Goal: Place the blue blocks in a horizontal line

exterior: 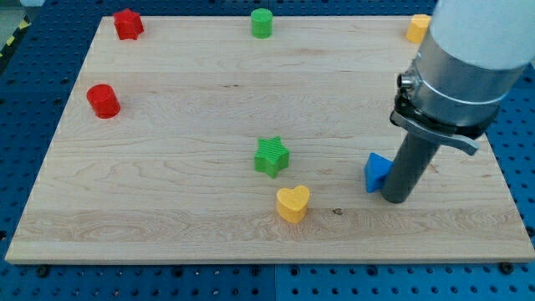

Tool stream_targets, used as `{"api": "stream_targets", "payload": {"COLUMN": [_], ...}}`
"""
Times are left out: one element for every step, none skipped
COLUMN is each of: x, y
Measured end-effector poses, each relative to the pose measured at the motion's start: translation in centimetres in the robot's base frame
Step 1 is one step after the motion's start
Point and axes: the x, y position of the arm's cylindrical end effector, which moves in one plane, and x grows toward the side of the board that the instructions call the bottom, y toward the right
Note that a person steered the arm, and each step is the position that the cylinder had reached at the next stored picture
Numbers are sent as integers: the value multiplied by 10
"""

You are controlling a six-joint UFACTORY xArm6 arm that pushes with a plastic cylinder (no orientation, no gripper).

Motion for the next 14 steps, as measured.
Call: {"api": "stream_targets", "payload": {"x": [-8, -8, -8, -8, 14, 31, -12, -68, -98, -129, -151, -147, -140, -140], "y": [-8, -20, -37, -44, -15, 61, 132, 173, 190, 180, 156, 149, 130, 97]}}
